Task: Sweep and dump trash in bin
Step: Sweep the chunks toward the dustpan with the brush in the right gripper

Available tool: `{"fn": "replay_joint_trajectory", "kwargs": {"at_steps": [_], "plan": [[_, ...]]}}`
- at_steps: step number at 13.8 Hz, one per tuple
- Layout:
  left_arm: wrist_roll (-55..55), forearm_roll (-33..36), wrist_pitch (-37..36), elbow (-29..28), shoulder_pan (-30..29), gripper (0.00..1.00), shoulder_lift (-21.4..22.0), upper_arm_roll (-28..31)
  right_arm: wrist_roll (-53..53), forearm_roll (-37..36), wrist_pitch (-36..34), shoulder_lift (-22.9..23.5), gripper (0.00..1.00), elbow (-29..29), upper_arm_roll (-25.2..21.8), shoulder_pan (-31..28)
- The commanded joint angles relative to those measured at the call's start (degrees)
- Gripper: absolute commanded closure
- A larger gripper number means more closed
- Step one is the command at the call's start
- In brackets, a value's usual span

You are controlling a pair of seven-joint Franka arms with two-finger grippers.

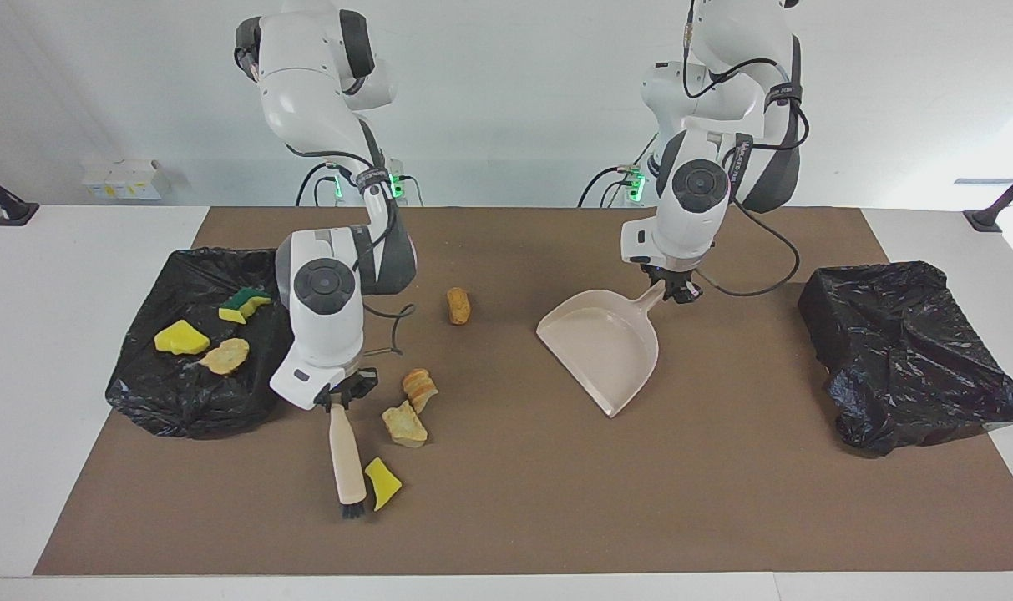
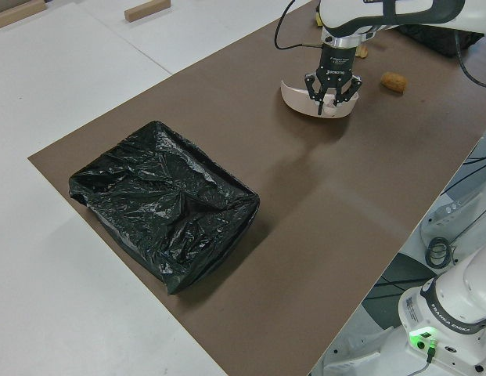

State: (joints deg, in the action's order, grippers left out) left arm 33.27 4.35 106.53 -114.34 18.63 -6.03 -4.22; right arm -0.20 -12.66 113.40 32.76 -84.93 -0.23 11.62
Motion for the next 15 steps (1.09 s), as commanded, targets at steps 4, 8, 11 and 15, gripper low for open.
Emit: {"fn": "replay_joint_trajectory", "kwargs": {"at_steps": [4,8,11,15], "plan": [[9.26,2.06,6.84,-4.49,-0.09,1.00,0.93,0.44,-0.42,6.41,-0.28,-3.93,1.00,-6.03,1.28,1.73],[10.14,4.61,7.63,-4.67,-0.61,1.00,0.93,0.44,3.09,9.23,-1.50,-5.25,1.00,-7.35,1.46,5.68],[14.63,4.80,9.13,-5.02,-2.89,1.00,0.85,0.44,3.62,12.30,-2.83,-6.57,1.00,-8.40,1.46,9.73],[14.90,4.80,9.75,-5.37,-3.08,1.00,0.93,0.44,6.77,17.39,-2.83,-8.33,1.00,-10.16,1.46,15.00]]}}
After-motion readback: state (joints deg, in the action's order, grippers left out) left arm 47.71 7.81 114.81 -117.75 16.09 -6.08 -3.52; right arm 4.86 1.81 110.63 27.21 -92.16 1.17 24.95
